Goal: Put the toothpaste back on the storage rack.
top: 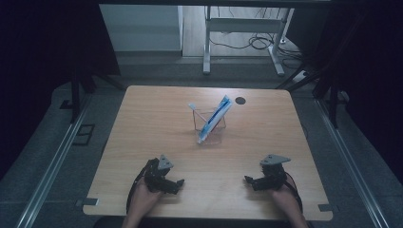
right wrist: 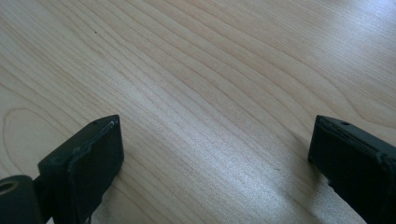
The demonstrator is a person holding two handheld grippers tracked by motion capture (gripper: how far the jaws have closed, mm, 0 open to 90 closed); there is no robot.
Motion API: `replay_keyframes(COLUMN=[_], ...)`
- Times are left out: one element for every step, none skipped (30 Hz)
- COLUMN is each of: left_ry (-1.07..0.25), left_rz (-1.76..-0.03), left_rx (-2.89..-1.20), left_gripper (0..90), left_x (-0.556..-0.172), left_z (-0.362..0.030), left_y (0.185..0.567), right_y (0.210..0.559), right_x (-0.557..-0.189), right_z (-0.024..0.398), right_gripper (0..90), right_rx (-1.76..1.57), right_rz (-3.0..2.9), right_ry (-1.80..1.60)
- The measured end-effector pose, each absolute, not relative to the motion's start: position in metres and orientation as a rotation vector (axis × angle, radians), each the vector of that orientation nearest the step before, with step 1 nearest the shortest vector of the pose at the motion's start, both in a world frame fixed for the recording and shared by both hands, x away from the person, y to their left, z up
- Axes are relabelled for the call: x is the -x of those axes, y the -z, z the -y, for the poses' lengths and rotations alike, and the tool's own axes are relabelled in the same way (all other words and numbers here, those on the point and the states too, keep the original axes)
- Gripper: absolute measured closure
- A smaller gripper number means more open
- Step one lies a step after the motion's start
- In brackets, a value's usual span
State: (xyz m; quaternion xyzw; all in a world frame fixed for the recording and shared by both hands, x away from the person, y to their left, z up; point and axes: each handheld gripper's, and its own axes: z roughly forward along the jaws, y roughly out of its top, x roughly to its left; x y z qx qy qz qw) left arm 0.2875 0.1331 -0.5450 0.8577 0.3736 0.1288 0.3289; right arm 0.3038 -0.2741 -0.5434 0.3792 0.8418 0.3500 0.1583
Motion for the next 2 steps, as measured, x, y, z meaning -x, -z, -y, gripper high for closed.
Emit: replay_keyframes(left_ry=[-0.336,-0.337], left_rz=[-0.978,-0.978], left_rx=[-2.244,-2.244], left_gripper=[0.0,0.0], left_x=[-0.2876,-0.2875], left_z=[-0.1331,-0.1331], left_y=[0.5450,0.5451], right_y=[0.5434,0.5433], right_x=[-0.3038,-0.3038], right_z=[0.2741,0.2741], right_gripper=[3.3,3.3], right_rx=[-1.085,-1.085], right_rz=[-2.407,-2.407], right_ry=[-1.001,-1.001])
